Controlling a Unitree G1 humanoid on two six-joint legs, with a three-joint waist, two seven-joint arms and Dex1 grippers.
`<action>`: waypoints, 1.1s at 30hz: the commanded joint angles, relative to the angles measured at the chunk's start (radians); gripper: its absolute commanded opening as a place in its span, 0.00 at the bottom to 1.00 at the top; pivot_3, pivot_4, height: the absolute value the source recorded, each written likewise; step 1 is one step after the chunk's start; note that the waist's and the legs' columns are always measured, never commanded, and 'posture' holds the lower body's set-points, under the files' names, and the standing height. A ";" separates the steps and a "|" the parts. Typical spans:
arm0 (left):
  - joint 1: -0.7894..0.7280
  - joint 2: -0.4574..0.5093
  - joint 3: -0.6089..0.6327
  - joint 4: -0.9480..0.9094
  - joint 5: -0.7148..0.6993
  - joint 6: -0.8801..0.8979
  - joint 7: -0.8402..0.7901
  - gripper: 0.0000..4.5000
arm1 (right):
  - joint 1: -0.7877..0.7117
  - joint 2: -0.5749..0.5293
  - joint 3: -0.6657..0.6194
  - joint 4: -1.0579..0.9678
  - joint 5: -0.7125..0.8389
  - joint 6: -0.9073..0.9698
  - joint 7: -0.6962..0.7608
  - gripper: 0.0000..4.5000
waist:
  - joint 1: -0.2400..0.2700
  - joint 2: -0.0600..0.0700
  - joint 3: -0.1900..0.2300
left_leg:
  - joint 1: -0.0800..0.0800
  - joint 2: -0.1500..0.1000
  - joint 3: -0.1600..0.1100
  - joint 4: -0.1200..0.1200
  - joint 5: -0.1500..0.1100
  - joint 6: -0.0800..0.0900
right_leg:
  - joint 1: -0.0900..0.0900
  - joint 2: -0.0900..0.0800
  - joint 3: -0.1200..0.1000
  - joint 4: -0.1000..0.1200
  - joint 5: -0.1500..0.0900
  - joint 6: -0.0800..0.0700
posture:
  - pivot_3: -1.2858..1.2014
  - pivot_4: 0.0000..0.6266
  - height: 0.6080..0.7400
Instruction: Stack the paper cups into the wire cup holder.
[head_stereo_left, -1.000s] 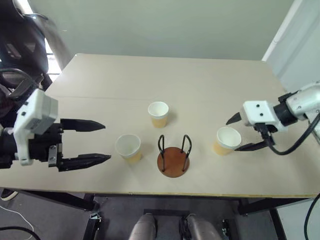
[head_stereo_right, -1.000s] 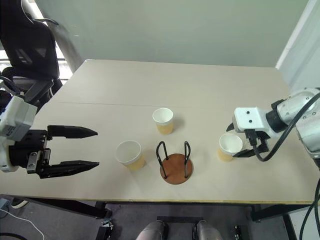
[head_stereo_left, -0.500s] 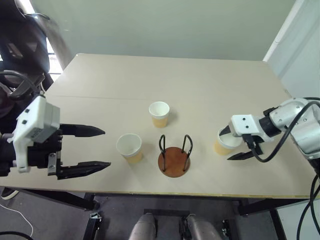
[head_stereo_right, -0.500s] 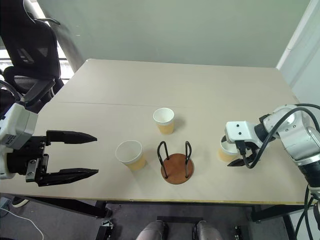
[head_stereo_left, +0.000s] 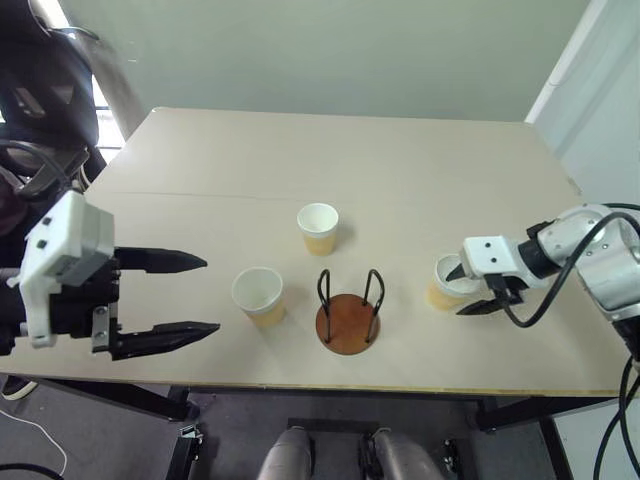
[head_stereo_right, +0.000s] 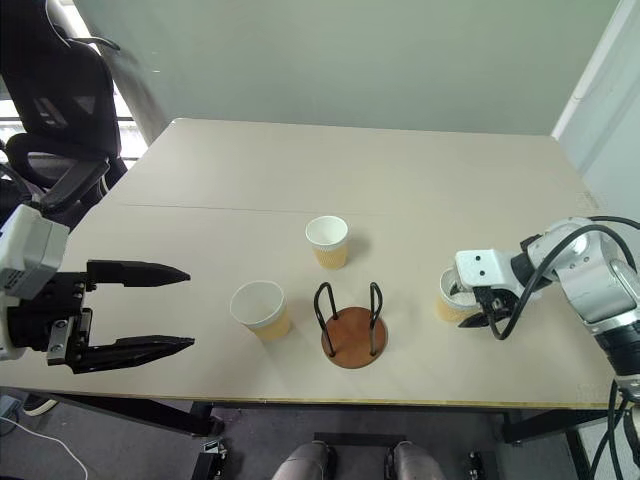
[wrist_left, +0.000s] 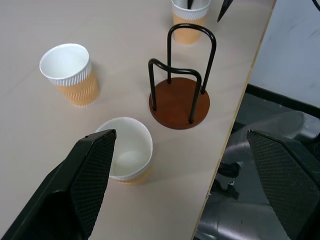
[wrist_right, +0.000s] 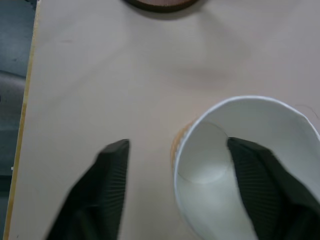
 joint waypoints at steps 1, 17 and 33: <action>-0.033 -0.015 0.052 0.003 -0.046 0.002 0.014 1.00 | -0.006 -0.007 -0.015 -0.002 -0.013 -0.016 -0.003 0.43 | 0.000 0.000 0.000 | 0.000 0.000 0.000 0.000 0.000 0.000 | 0.000 0.000 0.000 0.000 0.000 0.000 | 0.52 0.24 1.00; -0.010 -0.070 0.179 -0.005 -0.168 0.029 0.044 1.00 | -0.057 0.019 -0.014 0.055 -0.036 -0.061 0.023 0.01 | -0.002 0.000 0.000 | 0.002 0.000 0.000 0.000 0.000 0.001 | 0.002 0.000 0.000 0.000 0.000 0.000 | 0.52 0.24 1.00; 0.193 -0.073 0.376 -0.021 -0.142 0.083 -0.071 1.00 | -0.471 -0.018 -0.056 -0.040 0.648 0.082 0.089 0.01 | -0.013 0.001 0.000 | 0.006 0.000 0.000 -0.001 -0.003 0.002 | 0.006 0.005 0.008 0.001 -0.017 -0.006 | 0.52 0.24 1.00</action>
